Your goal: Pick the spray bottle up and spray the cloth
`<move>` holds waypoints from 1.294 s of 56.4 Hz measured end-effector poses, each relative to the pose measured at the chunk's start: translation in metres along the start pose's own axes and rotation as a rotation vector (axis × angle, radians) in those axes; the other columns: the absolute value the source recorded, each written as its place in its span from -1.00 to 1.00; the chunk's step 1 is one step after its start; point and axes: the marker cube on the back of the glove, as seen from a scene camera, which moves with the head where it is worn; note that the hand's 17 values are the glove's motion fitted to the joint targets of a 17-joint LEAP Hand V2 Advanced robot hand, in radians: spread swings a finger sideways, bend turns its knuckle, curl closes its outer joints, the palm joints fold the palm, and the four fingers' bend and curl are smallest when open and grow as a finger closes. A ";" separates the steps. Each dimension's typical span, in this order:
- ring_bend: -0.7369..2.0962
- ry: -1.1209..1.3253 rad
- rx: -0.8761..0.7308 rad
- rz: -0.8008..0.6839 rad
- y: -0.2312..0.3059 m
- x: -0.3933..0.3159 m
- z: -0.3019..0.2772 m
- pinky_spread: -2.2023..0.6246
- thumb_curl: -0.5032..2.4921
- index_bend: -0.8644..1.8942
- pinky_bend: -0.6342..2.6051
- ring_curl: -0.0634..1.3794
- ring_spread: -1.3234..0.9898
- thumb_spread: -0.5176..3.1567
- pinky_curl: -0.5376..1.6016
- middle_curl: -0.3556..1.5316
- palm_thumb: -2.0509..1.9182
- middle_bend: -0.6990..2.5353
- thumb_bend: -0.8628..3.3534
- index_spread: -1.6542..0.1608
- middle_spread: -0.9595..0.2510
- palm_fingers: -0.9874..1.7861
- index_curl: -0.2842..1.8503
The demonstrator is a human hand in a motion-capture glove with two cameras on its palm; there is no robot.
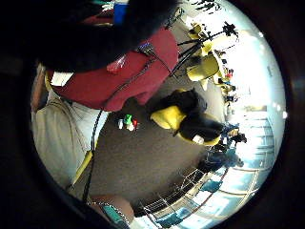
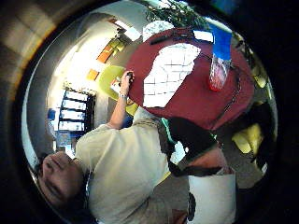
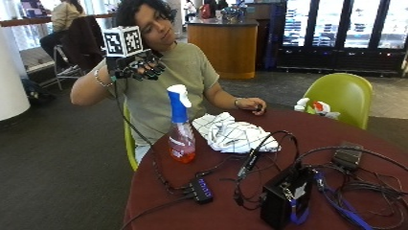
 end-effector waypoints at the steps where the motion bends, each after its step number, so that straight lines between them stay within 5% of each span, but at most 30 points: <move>1: -0.28 0.000 0.001 0.000 0.000 0.000 0.000 0.63 -0.61 -0.25 -0.38 -0.85 0.12 -0.49 -0.42 -0.58 0.23 -0.44 -0.48 0.61 0.60 -0.06 -0.70; 18: -0.25 -0.080 0.066 0.033 -0.013 0.005 0.004 0.70 -0.52 -0.26 -0.36 -0.68 0.09 -0.17 -0.28 -0.44 0.27 -0.45 -0.51 0.42 0.62 -0.11 -0.57; 38: -0.20 -0.846 0.116 0.219 -0.044 0.009 0.066 0.71 -0.45 -0.28 -0.35 -0.58 0.11 -0.12 -0.23 -0.35 0.40 -0.45 -0.52 0.40 0.65 -0.06 -0.54; 50: -0.18 -0.986 0.295 0.369 -0.073 0.020 0.085 0.72 -0.42 -0.30 -0.29 -0.54 0.14 -0.14 -0.18 -0.33 0.43 -0.45 -0.54 0.41 0.69 -0.07 -0.56; 64: -0.11 -1.107 0.738 0.503 -0.105 0.037 0.099 0.62 -0.38 -0.26 -0.33 -0.46 0.09 -0.16 -0.20 -0.23 0.50 -0.36 -0.56 0.50 0.55 0.33 -0.52; 68: -0.03 -1.132 0.851 0.531 -0.112 0.044 0.104 0.49 -0.35 -0.28 -0.23 -0.39 0.05 -0.21 -0.14 -0.20 0.54 -0.36 -0.55 0.51 0.47 0.60 -0.51; 73: 0.03 -1.111 0.924 0.566 -0.122 0.052 0.110 0.45 -0.33 -0.20 -0.16 -0.29 0.02 -0.18 -0.08 -0.13 0.54 -0.29 -0.56 0.52 0.39 0.71 -0.45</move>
